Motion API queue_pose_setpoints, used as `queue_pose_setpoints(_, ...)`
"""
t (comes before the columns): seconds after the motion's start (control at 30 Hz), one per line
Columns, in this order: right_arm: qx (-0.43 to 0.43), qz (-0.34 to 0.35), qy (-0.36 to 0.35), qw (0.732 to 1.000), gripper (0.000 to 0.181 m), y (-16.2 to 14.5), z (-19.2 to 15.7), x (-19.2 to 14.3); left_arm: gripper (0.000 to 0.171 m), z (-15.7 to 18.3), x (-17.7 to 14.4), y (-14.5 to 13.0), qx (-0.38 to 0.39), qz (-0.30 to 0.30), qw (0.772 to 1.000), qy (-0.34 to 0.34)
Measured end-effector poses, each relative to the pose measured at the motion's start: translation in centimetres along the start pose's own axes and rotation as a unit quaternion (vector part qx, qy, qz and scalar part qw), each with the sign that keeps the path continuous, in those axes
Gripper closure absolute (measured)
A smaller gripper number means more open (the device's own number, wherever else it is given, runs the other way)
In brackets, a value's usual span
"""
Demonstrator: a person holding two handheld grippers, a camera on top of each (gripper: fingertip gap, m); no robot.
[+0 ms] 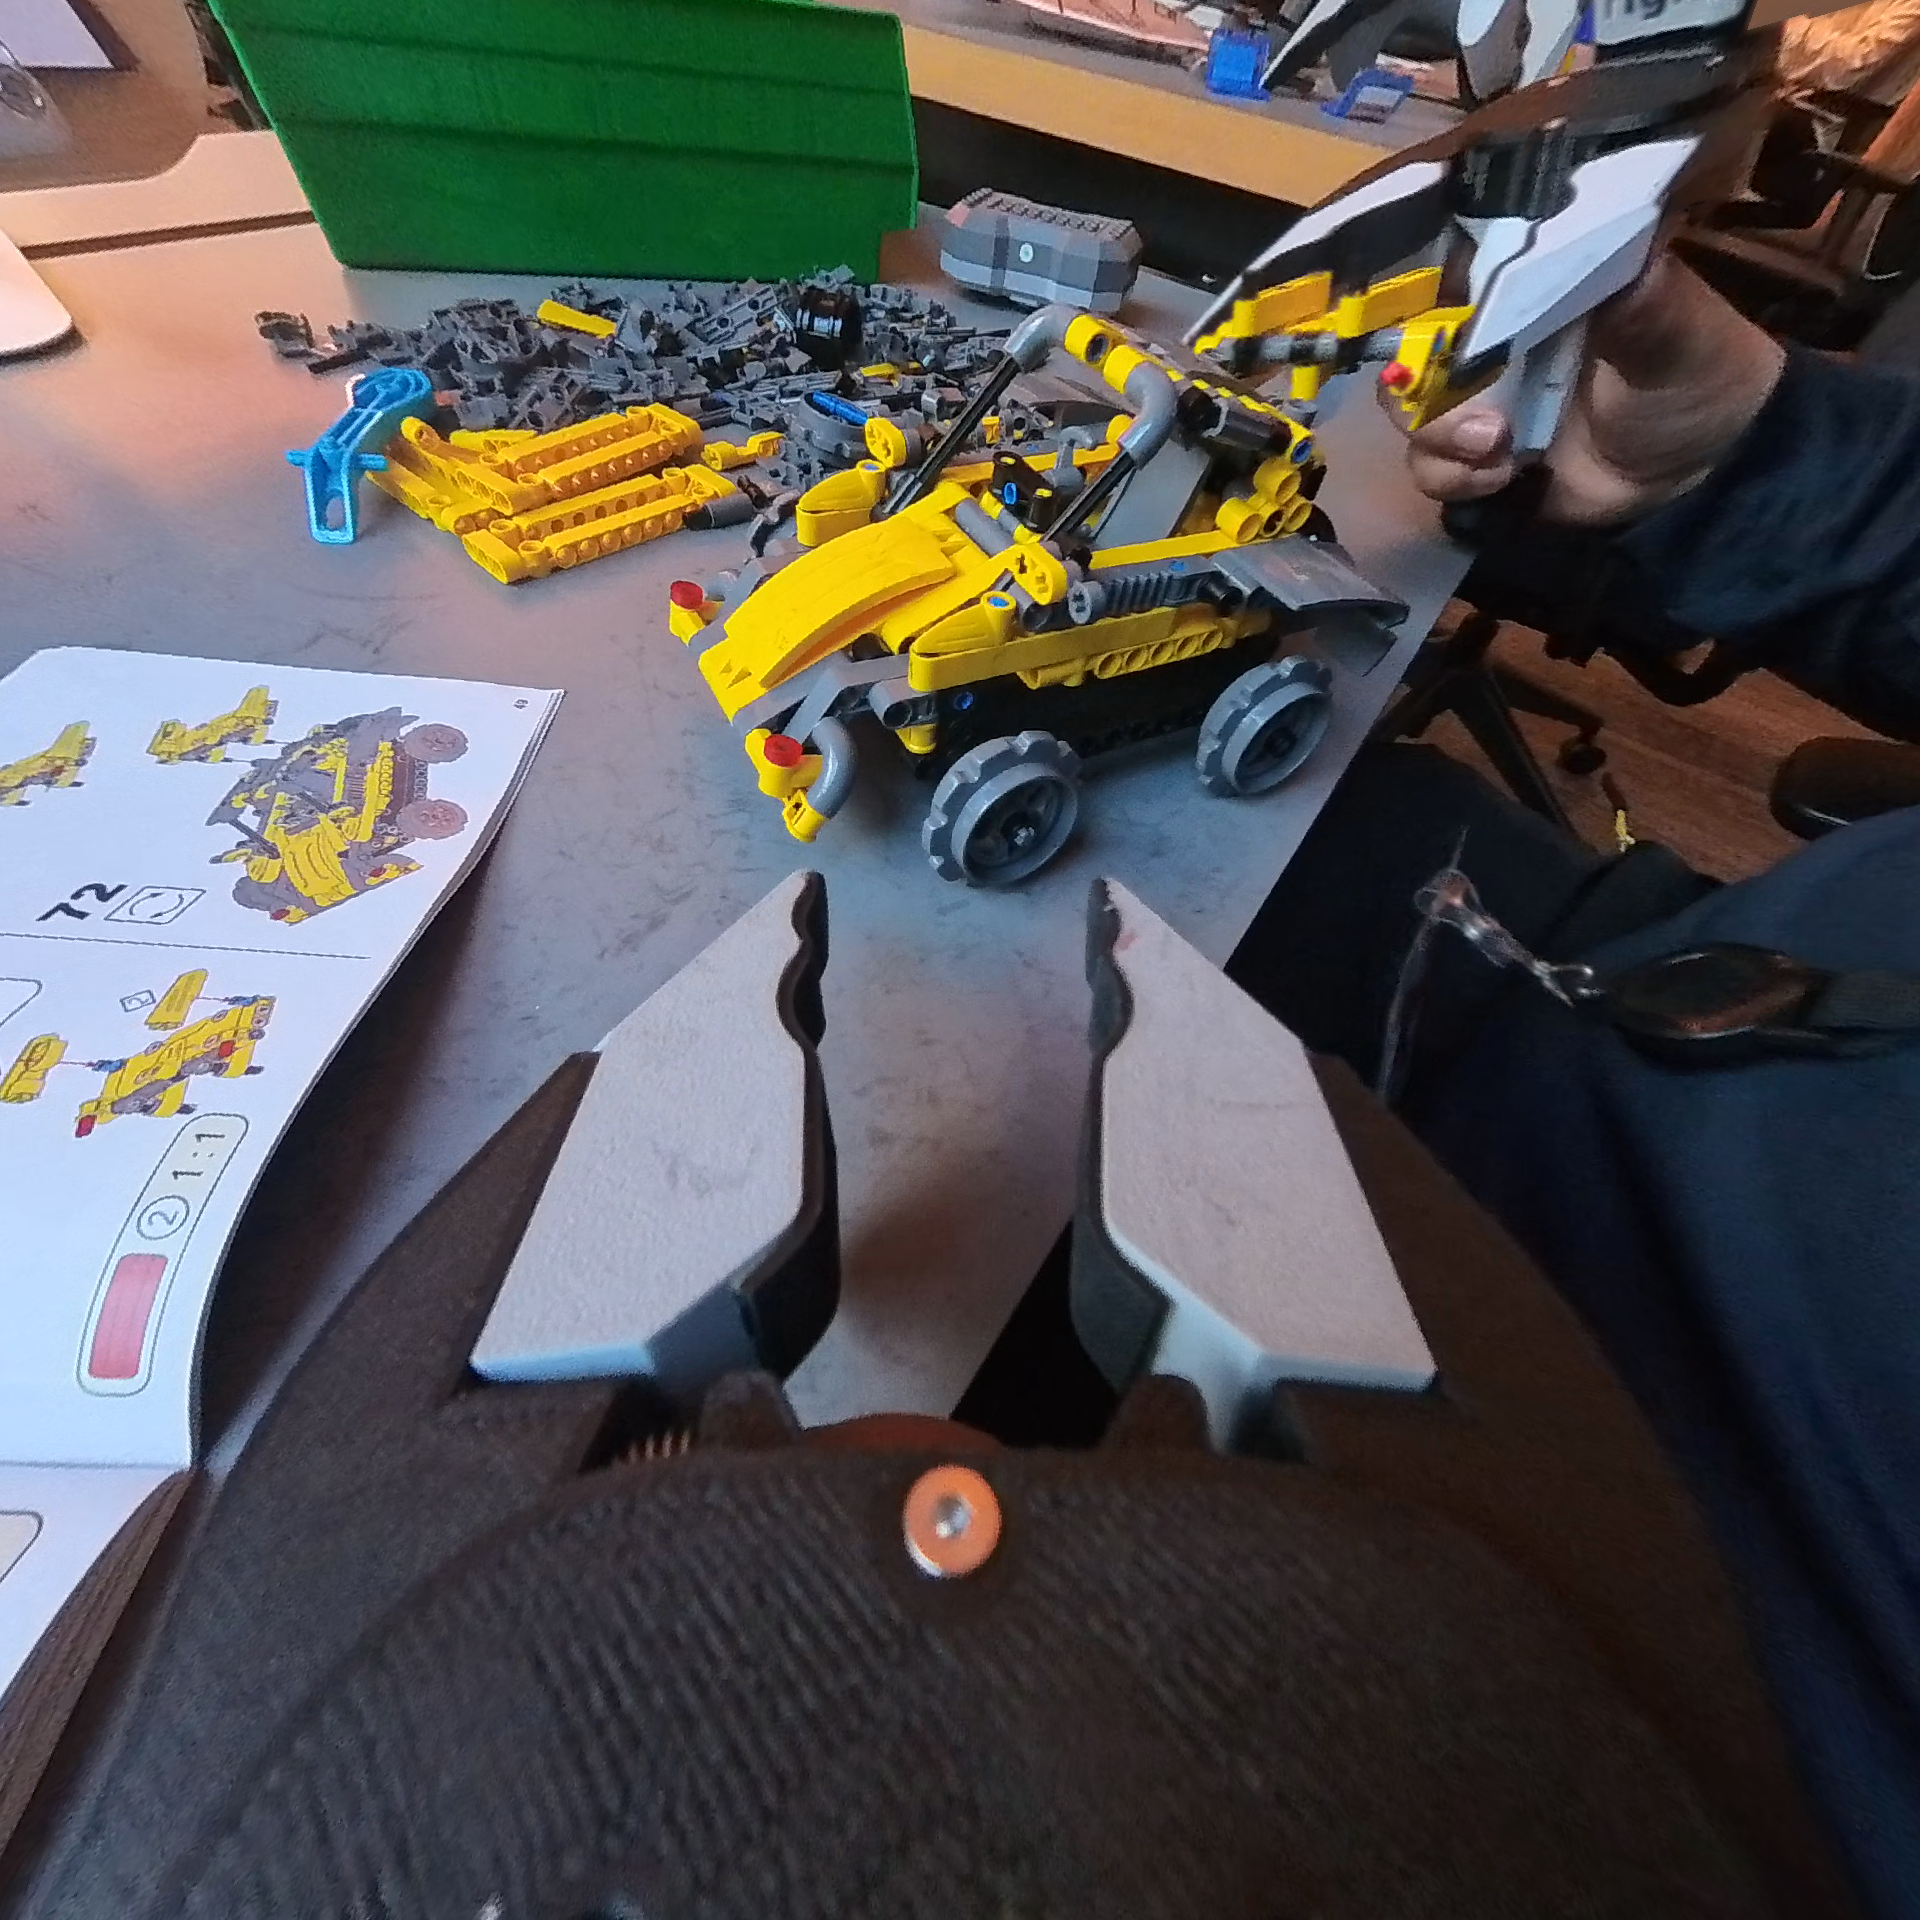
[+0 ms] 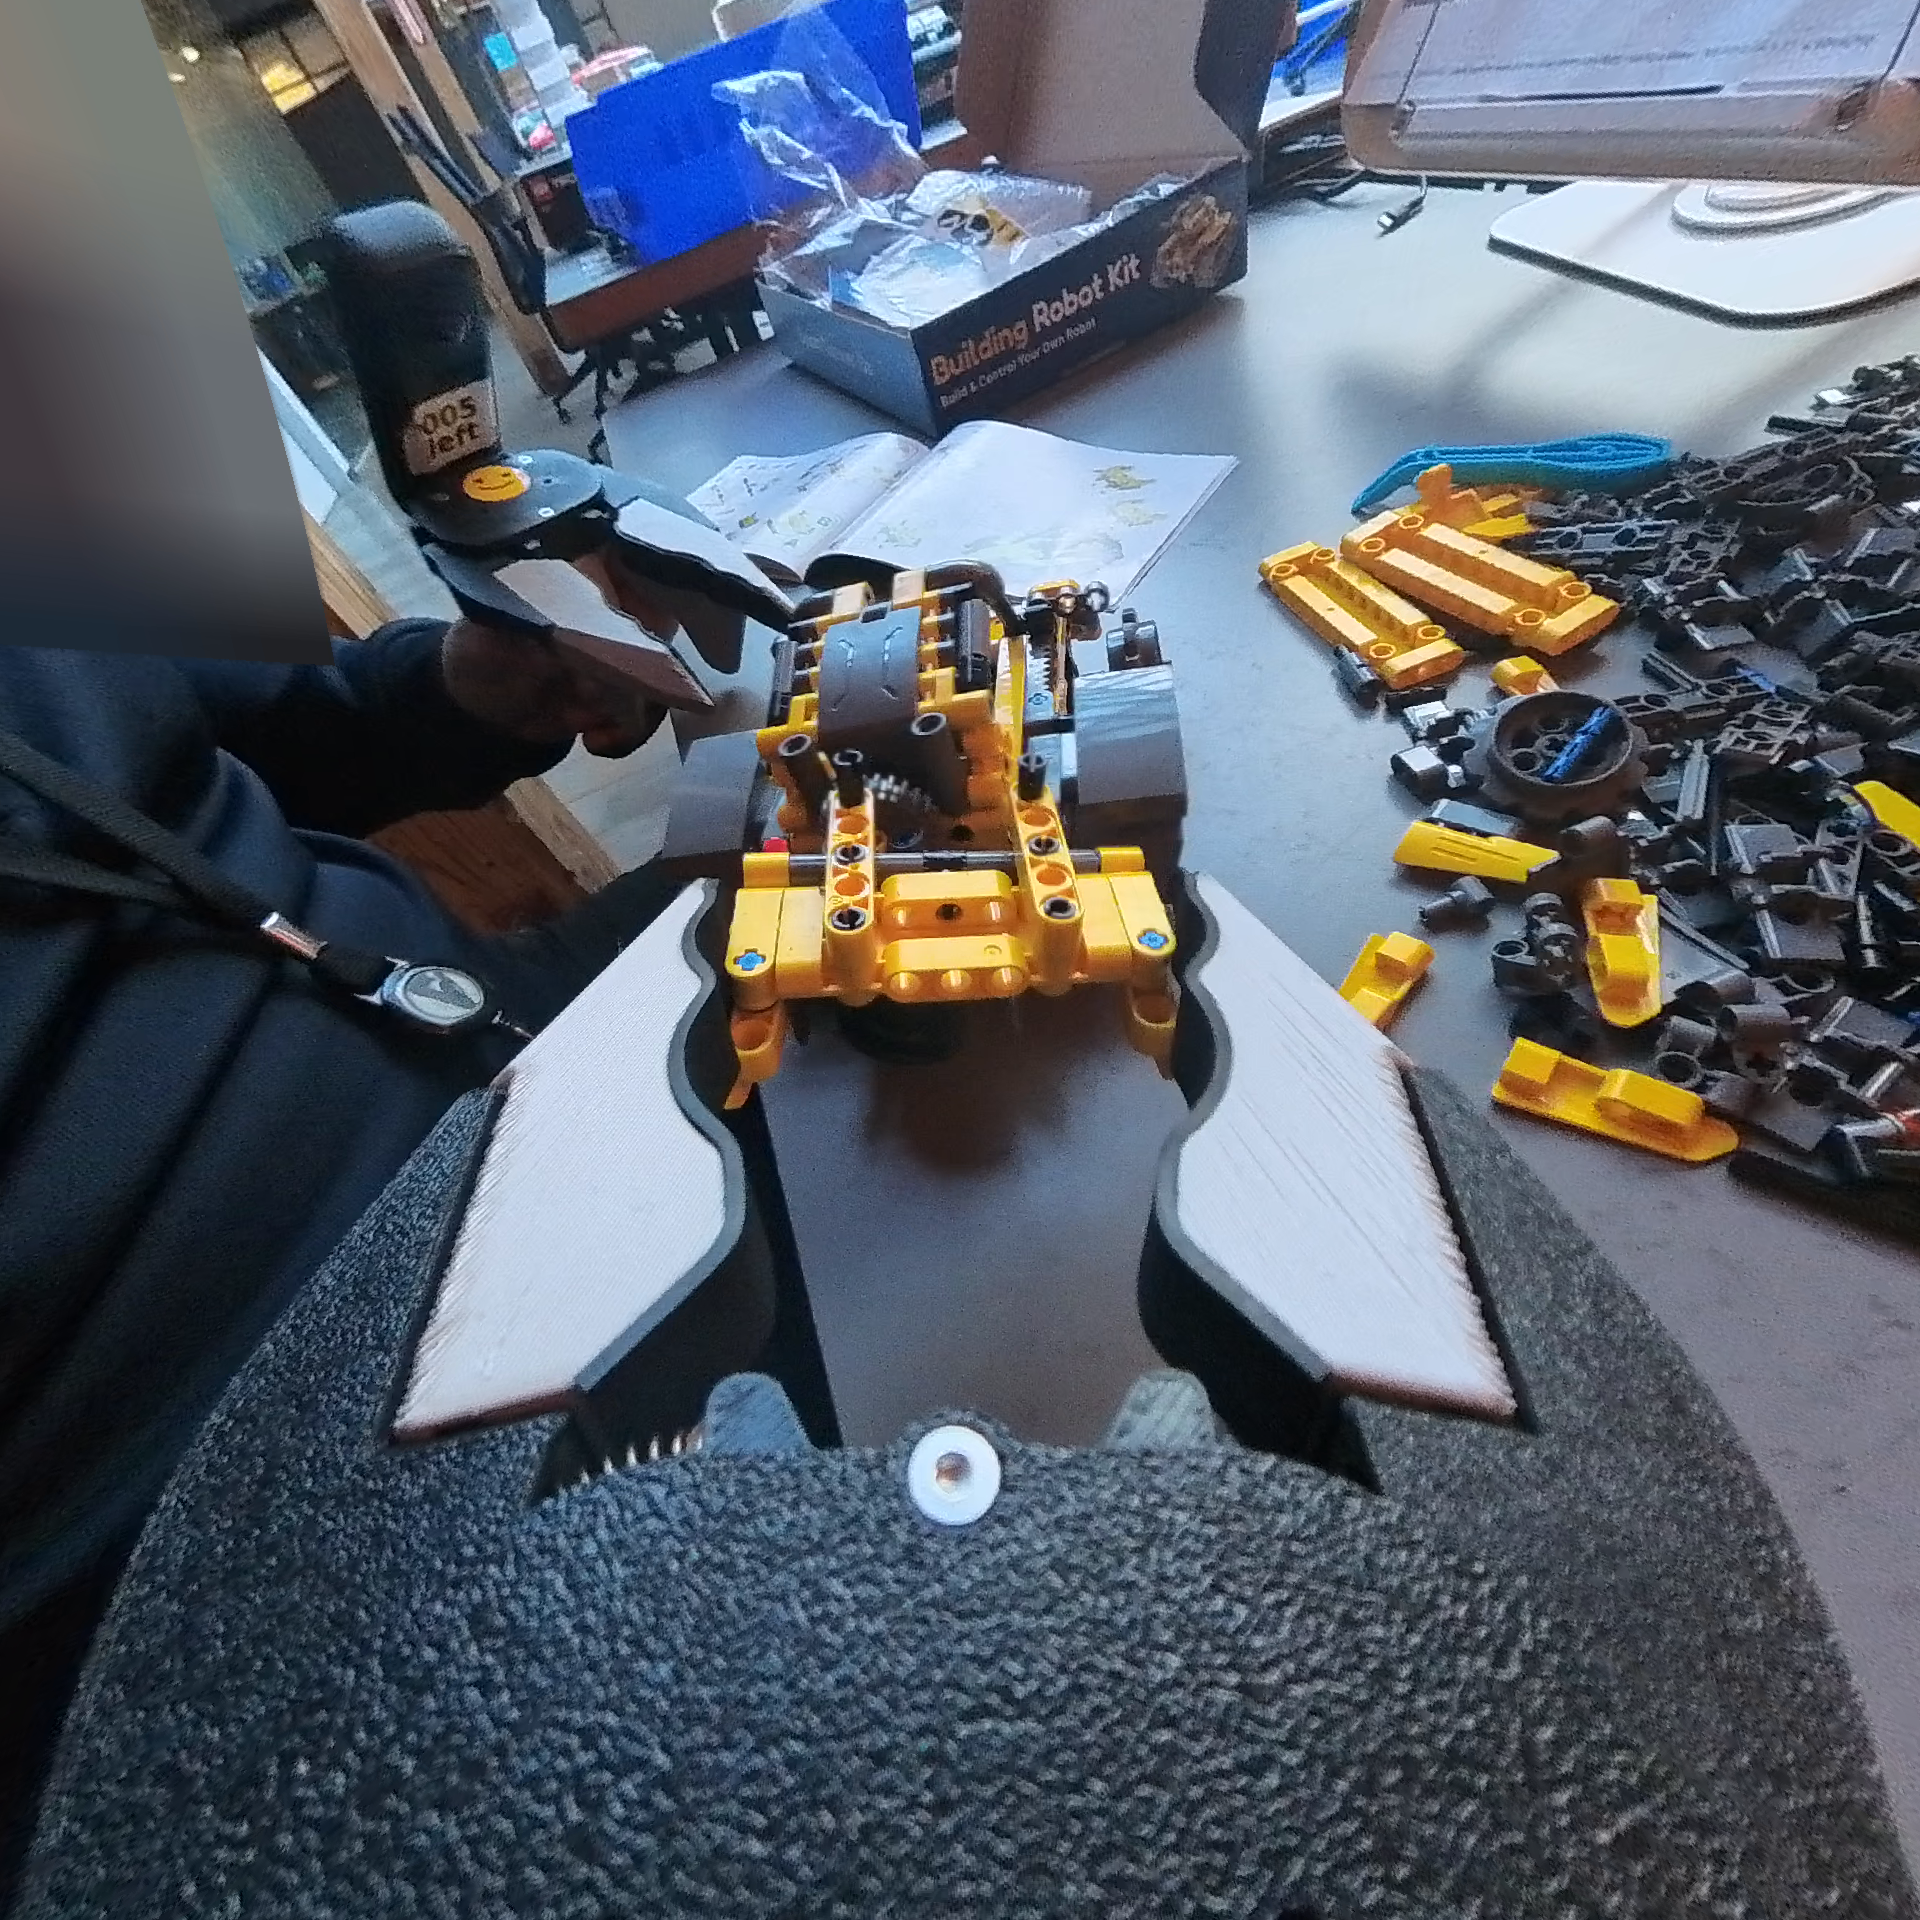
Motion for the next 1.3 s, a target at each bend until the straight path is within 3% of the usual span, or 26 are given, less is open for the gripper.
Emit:
queue_pose_setpoints(0.43, -0.004, 0.025, -0.001, 1.000, 0.097, 0.5, -0.4, 0.5, 0.125, 0.1, 0.1, -0.1, 0.006, -0.003, 1.000, 0.004)
queue_pose_setpoints(1.3, -0.054, 0.010, -0.041, 0.998, 0.097, 0.5, -0.8, 1.7, 0.125, 0.0, 0.0, -0.1, -0.001, -0.002, 1.000, -0.001)
Point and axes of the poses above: each gripper's, where its closed fingertips meet, x out along the fingers, y out of its top, z = x × y across the jaws, the point moved 6 cm from there along -x, back along the fingers, and after that the axes turned 4 degrees about x, right-handed, at the moved point
